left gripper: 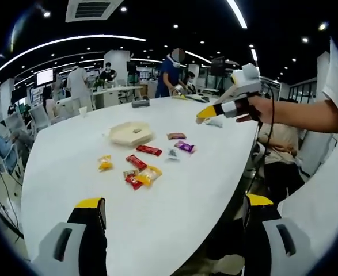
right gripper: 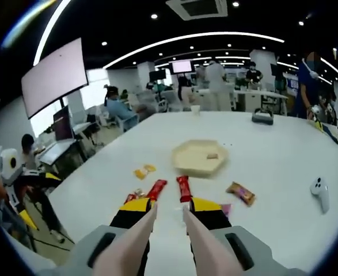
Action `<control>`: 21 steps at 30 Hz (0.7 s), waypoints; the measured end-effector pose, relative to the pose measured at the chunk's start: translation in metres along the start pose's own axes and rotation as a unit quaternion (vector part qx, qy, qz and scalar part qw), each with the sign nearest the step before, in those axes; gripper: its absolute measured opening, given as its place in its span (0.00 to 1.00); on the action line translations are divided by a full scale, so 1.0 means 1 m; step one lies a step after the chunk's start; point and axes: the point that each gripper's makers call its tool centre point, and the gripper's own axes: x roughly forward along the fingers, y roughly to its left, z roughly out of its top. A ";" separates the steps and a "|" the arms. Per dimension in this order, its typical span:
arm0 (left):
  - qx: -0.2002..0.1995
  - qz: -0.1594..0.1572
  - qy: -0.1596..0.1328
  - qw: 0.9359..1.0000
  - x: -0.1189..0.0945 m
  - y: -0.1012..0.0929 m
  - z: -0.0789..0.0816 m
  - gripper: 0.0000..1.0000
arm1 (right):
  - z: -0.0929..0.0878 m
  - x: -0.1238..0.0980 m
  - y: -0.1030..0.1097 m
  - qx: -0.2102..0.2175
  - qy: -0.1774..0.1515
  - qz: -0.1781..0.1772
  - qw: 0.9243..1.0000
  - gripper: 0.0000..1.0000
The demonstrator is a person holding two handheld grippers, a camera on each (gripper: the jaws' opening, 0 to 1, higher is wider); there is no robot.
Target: Place the target food into the container with the food tongs after gripping and lifting it, then release it inside without dropping or visibly crushing the food.
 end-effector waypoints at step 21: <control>-0.016 0.103 -0.009 0.994 0.027 0.061 0.041 0.96 | 0.023 0.102 0.027 -0.048 0.010 0.123 0.991 0.25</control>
